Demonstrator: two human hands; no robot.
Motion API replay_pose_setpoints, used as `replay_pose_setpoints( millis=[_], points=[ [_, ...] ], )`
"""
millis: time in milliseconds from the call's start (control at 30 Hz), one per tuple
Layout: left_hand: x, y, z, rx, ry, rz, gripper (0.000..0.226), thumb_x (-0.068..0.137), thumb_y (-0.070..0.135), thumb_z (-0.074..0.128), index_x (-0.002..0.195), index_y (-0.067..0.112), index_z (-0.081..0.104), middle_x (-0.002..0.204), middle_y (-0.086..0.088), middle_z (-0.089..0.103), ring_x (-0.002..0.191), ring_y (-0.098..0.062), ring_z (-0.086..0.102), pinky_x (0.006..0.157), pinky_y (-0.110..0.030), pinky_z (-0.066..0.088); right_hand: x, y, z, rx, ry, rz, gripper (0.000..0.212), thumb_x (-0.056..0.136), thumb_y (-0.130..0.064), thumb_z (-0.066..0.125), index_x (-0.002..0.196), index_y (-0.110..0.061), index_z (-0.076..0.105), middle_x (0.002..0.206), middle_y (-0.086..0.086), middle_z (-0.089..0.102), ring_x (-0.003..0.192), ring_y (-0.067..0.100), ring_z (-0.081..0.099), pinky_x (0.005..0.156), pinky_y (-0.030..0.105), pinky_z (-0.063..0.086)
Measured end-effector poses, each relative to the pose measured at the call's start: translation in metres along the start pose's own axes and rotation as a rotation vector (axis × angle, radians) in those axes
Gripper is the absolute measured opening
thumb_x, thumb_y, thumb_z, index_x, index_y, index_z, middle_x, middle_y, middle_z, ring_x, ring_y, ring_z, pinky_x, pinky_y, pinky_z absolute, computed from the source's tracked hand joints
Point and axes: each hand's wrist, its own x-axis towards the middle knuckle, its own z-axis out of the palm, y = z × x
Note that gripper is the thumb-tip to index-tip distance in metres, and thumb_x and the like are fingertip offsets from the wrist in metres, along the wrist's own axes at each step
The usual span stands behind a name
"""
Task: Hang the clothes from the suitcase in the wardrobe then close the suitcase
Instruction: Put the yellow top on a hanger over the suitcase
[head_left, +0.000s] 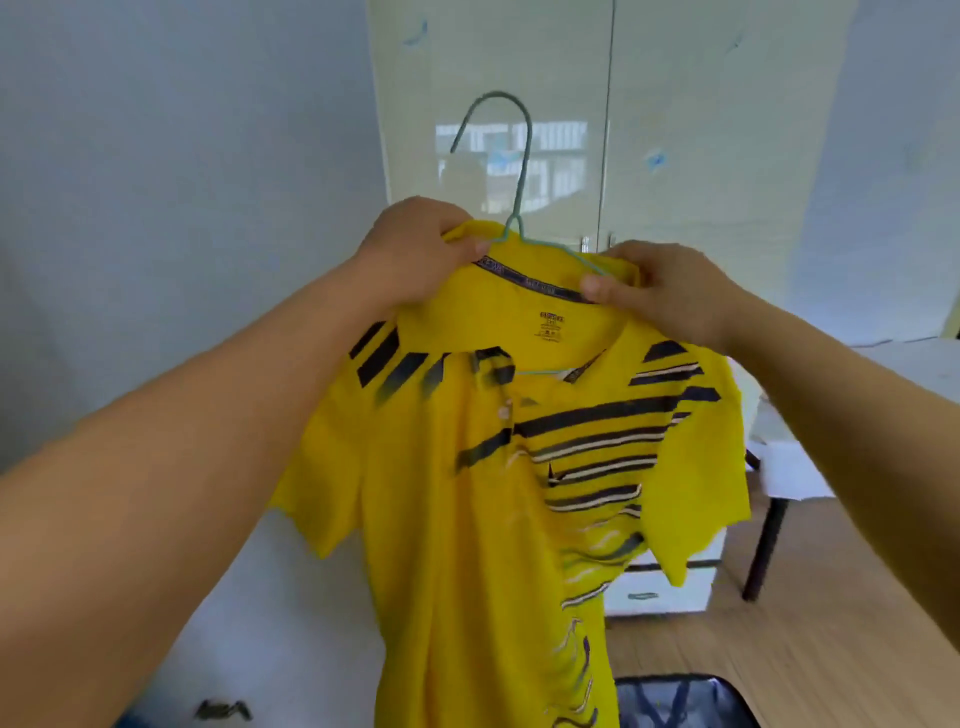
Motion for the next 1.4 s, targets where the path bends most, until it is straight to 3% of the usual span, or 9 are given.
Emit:
replay_pose_setpoints(
  millis=[67,233,400,567,700,1033,1200,1300,1400],
  points=[
    [-0.008,0.0,-0.01,-0.019,0.029,-0.007,0.037,0.094,0.032,0.056,0.092,-0.004,0.064,0.089,-0.023,0.06,0.079,-0.023,0.051,0.069,-0.031,0.036,0.0,-0.008,0.006,0.013,-0.078,-0.046,0.044,0.091,-0.048,0.052,0.088,-0.006,0.065,0.078,0.014,0.06,0.072,0.022,0.055,0.06,0.026,0.038],
    [-0.025,0.002,-0.047,-0.009,0.071,0.003,0.028,0.092,0.04,0.055,0.094,0.014,0.065,0.081,0.001,0.06,0.071,-0.005,0.052,0.062,-0.021,0.039,0.016,-0.027,-0.003,0.194,0.199,-0.089,0.03,0.092,-0.038,0.056,0.077,-0.012,0.06,0.066,0.002,0.053,0.061,0.011,0.047,0.052,0.011,0.034],
    [-0.042,-0.008,-0.07,0.143,-0.043,-0.101,0.03,0.093,0.038,0.054,0.104,0.013,0.066,0.092,-0.001,0.066,0.082,-0.013,0.061,0.074,-0.03,0.049,0.035,-0.033,0.001,0.171,0.191,-0.146,0.036,0.092,-0.038,0.058,0.084,-0.003,0.062,0.081,0.016,0.059,0.08,0.029,0.054,0.07,0.036,0.041],
    [-0.048,0.003,-0.076,-0.027,-0.087,-0.25,0.023,0.09,0.042,0.056,0.105,0.025,0.061,0.097,0.005,0.067,0.086,-0.013,0.065,0.075,-0.029,0.052,0.047,-0.045,0.005,0.164,0.312,-0.206,0.032,0.093,-0.038,0.055,0.095,-0.007,0.061,0.088,0.007,0.05,0.082,0.02,0.045,0.07,0.026,0.027],
    [-0.05,0.007,-0.086,0.251,-0.092,-0.279,0.028,0.096,0.034,0.051,0.097,0.01,0.065,0.089,-0.004,0.067,0.083,-0.022,0.063,0.077,-0.034,0.049,0.052,-0.044,0.005,0.158,0.256,-0.229,0.033,0.093,-0.04,0.055,0.099,-0.008,0.062,0.088,0.007,0.053,0.085,0.025,0.05,0.071,0.027,0.029],
    [-0.088,0.0,-0.109,0.17,0.299,-0.285,0.043,0.096,0.038,0.051,0.057,0.021,0.042,0.053,0.007,0.037,0.046,-0.002,0.034,0.048,-0.017,0.026,0.064,-0.053,-0.005,0.301,0.344,-0.277,0.033,0.094,-0.039,0.054,0.095,-0.006,0.057,0.085,0.014,0.054,0.084,0.031,0.05,0.076,0.04,0.037],
    [-0.113,-0.002,-0.136,0.25,0.071,-0.418,0.005,0.089,0.017,0.065,0.087,0.012,0.065,0.081,-0.007,0.066,0.072,-0.012,0.057,0.068,-0.024,0.046,0.08,-0.062,-0.002,0.394,0.262,-0.27,0.032,0.093,-0.038,0.056,0.097,-0.007,0.059,0.088,0.013,0.054,0.091,0.035,0.052,0.084,0.047,0.04],
    [-0.131,-0.007,-0.155,0.322,0.019,-0.566,0.014,0.086,0.011,0.067,0.1,0.01,0.069,0.096,-0.006,0.072,0.088,-0.02,0.069,0.082,-0.034,0.056,0.089,-0.063,0.003,0.427,0.265,-0.285,0.031,0.093,-0.038,0.056,0.095,-0.008,0.059,0.087,0.014,0.055,0.09,0.035,0.052,0.079,0.043,0.038],
    [-0.14,-0.015,-0.175,0.659,0.037,-0.687,0.01,0.087,0.016,0.066,0.095,0.013,0.071,0.092,-0.003,0.07,0.087,-0.021,0.064,0.076,-0.032,0.052,0.089,-0.076,0.006,0.436,0.213,-0.316,0.025,0.093,-0.038,0.055,0.092,-0.013,0.057,0.086,0.013,0.055,0.085,0.03,0.049,0.073,0.035,0.033]
  ],
)
